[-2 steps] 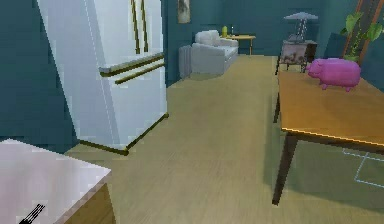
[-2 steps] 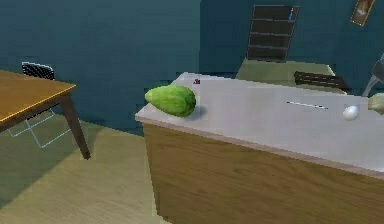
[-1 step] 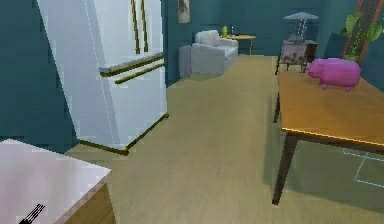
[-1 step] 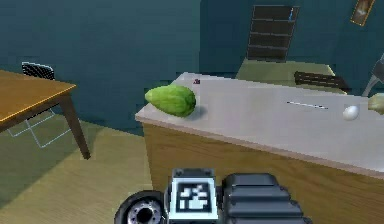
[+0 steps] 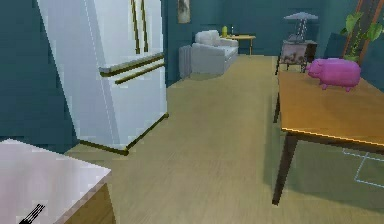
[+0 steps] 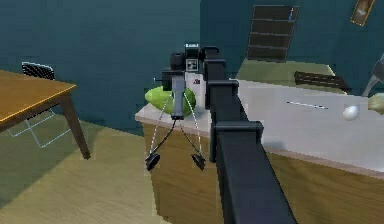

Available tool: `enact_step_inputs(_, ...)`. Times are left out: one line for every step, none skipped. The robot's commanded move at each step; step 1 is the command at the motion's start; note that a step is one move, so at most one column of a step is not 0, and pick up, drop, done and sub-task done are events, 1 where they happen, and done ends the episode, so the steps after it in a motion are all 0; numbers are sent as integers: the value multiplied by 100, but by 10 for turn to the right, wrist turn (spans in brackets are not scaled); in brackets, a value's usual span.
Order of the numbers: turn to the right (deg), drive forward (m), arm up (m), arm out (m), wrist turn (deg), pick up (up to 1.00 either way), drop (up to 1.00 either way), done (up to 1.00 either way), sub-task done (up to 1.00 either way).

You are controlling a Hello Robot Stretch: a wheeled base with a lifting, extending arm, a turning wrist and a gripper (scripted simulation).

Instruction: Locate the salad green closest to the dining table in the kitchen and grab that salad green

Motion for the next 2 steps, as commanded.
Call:
enact_step_inputs(0,0,0,0,450,0,0,0,0)
enact_step_inputs(0,0,0,0,450,0,0,0,0)
